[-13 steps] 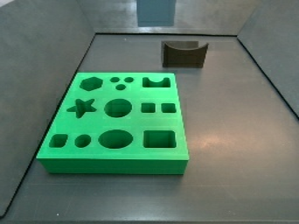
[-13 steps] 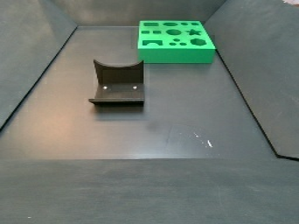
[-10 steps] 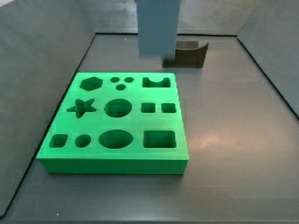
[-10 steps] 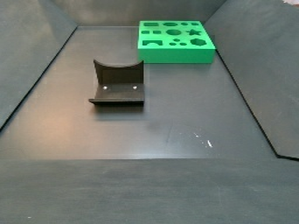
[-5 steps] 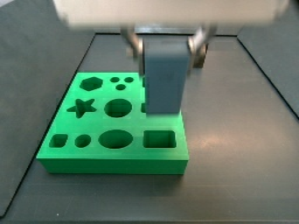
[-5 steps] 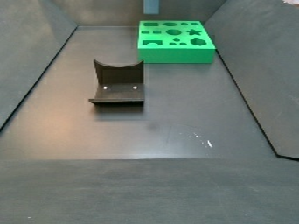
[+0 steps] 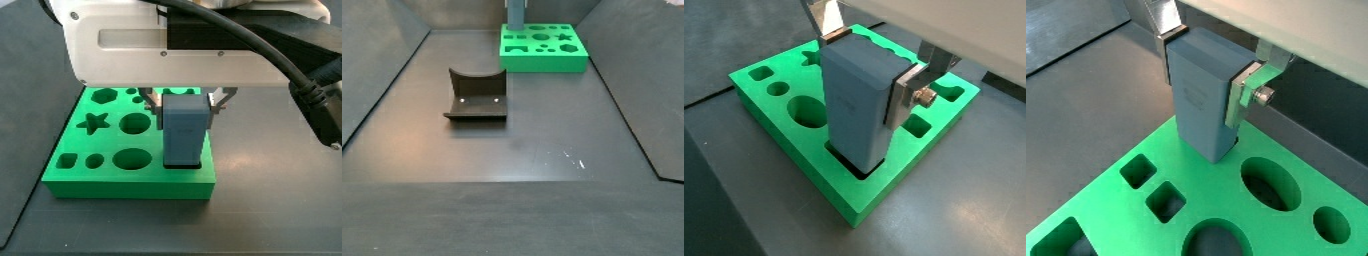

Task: Insert the rectangle object.

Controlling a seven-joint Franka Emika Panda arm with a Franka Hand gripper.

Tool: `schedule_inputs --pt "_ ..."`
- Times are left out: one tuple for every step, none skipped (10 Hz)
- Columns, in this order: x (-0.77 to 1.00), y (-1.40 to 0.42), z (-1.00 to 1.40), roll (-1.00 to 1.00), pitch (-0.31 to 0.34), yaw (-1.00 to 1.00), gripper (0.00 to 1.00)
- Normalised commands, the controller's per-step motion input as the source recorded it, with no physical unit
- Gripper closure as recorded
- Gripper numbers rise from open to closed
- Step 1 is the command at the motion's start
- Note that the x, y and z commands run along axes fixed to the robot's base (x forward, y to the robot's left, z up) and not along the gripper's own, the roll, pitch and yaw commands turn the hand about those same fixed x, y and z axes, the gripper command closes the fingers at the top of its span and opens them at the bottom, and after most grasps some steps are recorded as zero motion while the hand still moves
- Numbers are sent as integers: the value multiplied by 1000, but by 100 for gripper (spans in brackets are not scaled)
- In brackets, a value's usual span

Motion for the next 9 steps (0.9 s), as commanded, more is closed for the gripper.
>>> schedule_inputs --pt "-91 -89 -389 -103 -110 -31 100" --pt "-137 -131 -297 -181 -156 -29 100" --pt "-131 -109 -320 -204 -167 -43 100" --pt "0 -37 -454 -166 -143 -43 100" --pt "126 0 -551 -64 -71 -83 100" --pt "191 0 -477 0 0 -57 100" --pt "123 0 -360 0 0 -49 100" --pt "0 243 -37 -196 -9 -131 100" --pt "0 -69 0 59 0 0 100"
